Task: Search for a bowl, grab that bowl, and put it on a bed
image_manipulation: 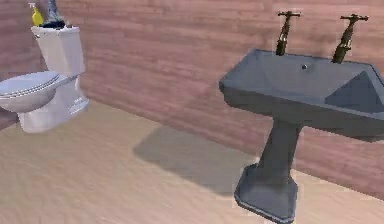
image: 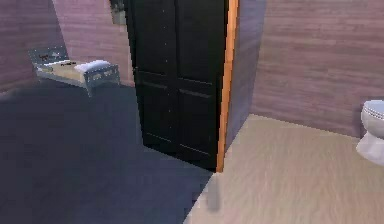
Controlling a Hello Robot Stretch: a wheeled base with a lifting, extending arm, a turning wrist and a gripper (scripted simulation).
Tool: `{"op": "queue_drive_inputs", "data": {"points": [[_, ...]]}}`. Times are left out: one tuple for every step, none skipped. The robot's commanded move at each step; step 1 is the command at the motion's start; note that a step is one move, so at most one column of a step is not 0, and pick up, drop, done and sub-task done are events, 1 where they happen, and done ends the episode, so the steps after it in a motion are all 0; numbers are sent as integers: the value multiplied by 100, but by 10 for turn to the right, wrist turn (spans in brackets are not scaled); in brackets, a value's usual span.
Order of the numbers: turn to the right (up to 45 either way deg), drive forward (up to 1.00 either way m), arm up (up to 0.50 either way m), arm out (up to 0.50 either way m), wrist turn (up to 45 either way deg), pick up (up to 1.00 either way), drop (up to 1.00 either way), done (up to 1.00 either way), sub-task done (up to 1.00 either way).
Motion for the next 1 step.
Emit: {"op": "queue_drive_inputs", "data": {"points": [[0, 55, 0, 0, 0, 0, 0, 0, 0]]}}
